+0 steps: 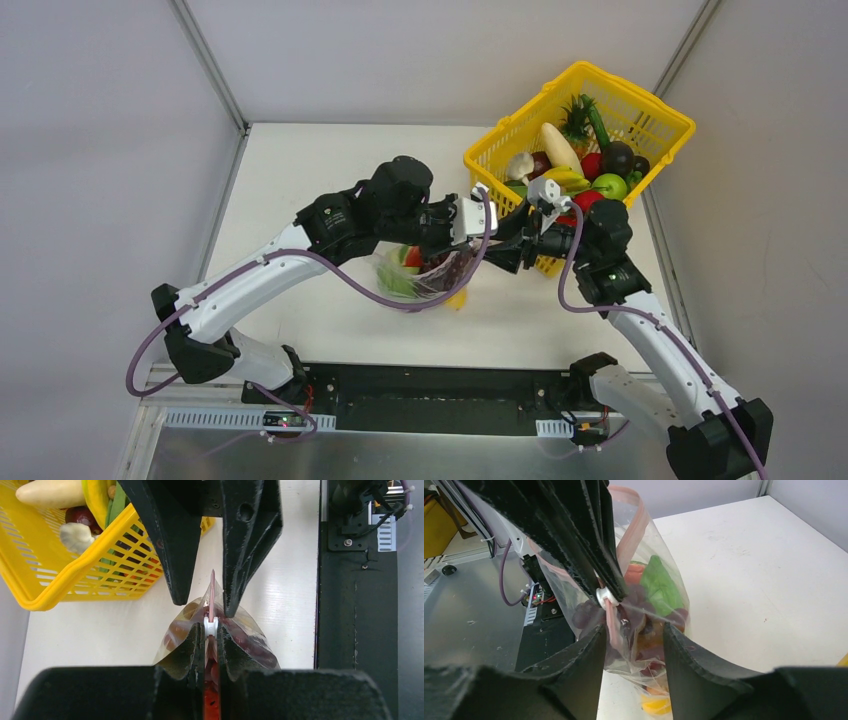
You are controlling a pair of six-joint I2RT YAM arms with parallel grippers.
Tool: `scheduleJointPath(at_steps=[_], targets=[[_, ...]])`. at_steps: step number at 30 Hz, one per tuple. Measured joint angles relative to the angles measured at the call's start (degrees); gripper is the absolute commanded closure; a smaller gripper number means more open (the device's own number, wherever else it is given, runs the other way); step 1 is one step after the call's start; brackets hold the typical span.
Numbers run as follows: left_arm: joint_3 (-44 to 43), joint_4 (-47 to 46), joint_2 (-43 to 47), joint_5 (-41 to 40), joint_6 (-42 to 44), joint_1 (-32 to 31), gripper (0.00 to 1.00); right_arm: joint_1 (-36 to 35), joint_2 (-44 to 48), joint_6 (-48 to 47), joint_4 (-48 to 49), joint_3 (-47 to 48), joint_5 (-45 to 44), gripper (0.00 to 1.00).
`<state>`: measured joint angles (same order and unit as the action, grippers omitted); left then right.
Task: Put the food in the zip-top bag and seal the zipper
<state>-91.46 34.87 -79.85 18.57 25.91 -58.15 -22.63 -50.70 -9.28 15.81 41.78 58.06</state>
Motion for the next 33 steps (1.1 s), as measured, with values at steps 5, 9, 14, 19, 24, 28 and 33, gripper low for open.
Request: scheduleJointPath(at_steps=[5, 9, 14, 19, 24, 28, 33], targets=[[-0.3, 0.2, -0.1, 0.4, 0.0, 0.0, 1.0, -0.4, -1.2, -0.8, -0.2, 0.4, 0.1, 0.87], [-0.5, 0.2, -0.4, 0.4, 0.0, 0.1, 1.0, -0.6, -0.5, -1.1, -0.3, 0.4, -0.2, 1.0], [-0.9, 0.1, -0.3, -0.1, 0.3, 0.1, 1.0, -0.8, 1.6, -1.2, -1.2, 0.0, -1.9, 1.0], [0.9, -0.3, 1.4, -3.6, 1.2, 0.0, 1.0, -1.3, 2.4, -1.0, -0.7, -0.9, -3.8, 1.0], [5.2, -1.1, 5.8, -6.8, 1.8, 0.0, 1.0, -1.7, 2.4, 0.5, 2.5, -2.3, -4.2, 1.0], [7.5, -1.1, 8.9, -9.1, 1.9, 0.0, 1.0, -1.7, 2.7, 2.3, 5.7, -3.8, -4.5, 1.0], [8.5, -0.7, 11.1, -10.7, 2.0, 0.1, 1.0, -1.7, 2.8, 3.1, 7.1, -4.2, -4.9, 1.0]])
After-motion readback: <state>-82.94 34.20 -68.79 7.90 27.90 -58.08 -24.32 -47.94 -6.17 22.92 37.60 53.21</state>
